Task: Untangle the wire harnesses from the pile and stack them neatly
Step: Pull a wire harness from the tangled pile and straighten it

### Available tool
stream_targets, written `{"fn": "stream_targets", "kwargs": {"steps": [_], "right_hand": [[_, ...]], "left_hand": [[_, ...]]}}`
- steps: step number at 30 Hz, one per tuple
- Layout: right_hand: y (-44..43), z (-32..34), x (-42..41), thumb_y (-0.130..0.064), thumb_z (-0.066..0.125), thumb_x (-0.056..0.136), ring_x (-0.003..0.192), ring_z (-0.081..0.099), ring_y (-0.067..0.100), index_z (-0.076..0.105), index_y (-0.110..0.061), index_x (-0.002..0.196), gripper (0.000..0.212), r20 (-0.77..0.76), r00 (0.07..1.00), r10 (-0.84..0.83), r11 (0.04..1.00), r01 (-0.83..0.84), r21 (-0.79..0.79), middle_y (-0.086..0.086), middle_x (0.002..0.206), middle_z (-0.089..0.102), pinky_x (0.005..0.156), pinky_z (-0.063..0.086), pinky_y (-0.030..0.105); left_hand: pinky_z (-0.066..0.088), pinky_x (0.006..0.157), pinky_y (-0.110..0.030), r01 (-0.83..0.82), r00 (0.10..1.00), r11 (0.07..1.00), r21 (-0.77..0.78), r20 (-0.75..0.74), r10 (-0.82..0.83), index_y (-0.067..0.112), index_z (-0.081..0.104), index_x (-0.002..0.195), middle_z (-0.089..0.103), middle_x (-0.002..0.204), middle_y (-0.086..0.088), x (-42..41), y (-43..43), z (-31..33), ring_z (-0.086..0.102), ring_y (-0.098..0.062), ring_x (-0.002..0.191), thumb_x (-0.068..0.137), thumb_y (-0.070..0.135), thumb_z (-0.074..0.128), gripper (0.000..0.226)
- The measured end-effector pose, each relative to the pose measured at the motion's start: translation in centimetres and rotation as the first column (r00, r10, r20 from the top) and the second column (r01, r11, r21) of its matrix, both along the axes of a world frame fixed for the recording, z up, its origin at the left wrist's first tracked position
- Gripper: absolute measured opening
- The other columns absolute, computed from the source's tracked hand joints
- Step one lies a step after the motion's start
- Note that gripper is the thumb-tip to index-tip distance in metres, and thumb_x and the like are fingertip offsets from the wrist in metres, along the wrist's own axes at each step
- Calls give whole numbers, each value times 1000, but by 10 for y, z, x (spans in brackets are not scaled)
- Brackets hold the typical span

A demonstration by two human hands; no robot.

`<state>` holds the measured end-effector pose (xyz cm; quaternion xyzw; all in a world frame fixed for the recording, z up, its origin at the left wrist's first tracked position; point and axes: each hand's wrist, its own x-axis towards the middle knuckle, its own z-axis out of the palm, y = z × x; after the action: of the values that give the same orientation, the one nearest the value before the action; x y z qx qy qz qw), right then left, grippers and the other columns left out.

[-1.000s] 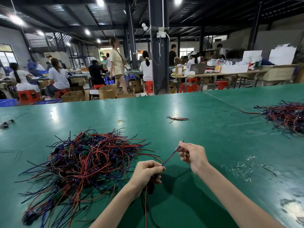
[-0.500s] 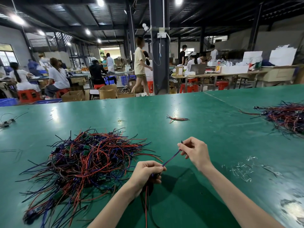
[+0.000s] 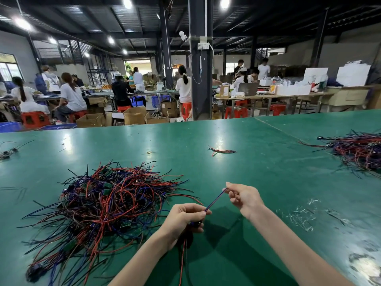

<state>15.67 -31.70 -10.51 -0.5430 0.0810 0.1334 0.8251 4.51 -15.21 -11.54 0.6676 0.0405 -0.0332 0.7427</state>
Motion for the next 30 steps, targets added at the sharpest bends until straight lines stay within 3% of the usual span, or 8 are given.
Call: {"fn": "stream_targets", "kwargs": {"steps": [3,6,10,15,17,22,27,30], "right_hand": [[6,-11,-3,-2,66,85,35,50,10,53,-4,69,21,376,927,-12,945,133,-299,13,60,65,33,35,21],[11,-22,-8,-9,69,84,40,47,10,51,-10,65,26,681,715,158,778,334,-532,3,54,58,43,41,28],[16,-32,-15,-10,67,85,50,42,20,48,-9,68,26,814,414,407,605,546,-580,-3,56,48,52,41,36],[5,-19,-9,-4,69,83,47,43,26,50,-4,66,26,895,330,301,567,692,-446,4,55,50,46,40,35],[1,-10,-10,-5,69,84,44,47,25,52,-3,66,25,906,390,166,629,666,-402,7,53,54,49,40,35],[8,22,-28,-3,65,86,36,44,9,52,-6,70,21,535,843,-49,989,116,-93,10,62,68,35,31,19],[28,24,-62,-7,69,75,32,36,6,52,-10,62,22,306,901,308,937,-342,65,17,63,65,33,24,15],[38,14,-72,-9,68,70,31,35,4,50,-9,61,20,193,896,401,887,-432,163,14,60,59,29,24,13]], "left_hand": [[50,54,-23,30,998,999,-44,49,-28,5,75,81,62,63,-2,-3,-5,2,57,-14,54,80,3,65,10],[50,56,-23,45,992,997,-57,117,-39,8,76,82,61,65,-4,-4,-5,7,59,-14,58,71,15,71,14],[50,57,-24,37,992,998,-48,119,-31,8,77,82,62,67,-5,-3,0,8,59,-15,59,69,17,72,16],[51,51,-24,12,1000,1000,1,9,-12,5,75,74,62,62,-5,-2,1,11,56,-14,51,80,0,65,13],[51,48,-25,-39,999,999,4,-37,39,-1,73,73,59,59,-8,0,3,12,54,-14,48,81,-5,63,14],[48,44,-23,-167,985,978,123,-31,172,-5,70,72,56,53,-9,6,4,7,51,-12,42,81,-10,61,14],[45,43,-22,-195,981,973,121,1,196,7,69,54,47,44,-5,10,6,1,46,-13,38,84,-11,55,37],[46,43,-22,-216,976,970,114,24,214,9,66,46,46,44,-5,11,9,-1,45,-13,37,82,-9,58,41]]}}
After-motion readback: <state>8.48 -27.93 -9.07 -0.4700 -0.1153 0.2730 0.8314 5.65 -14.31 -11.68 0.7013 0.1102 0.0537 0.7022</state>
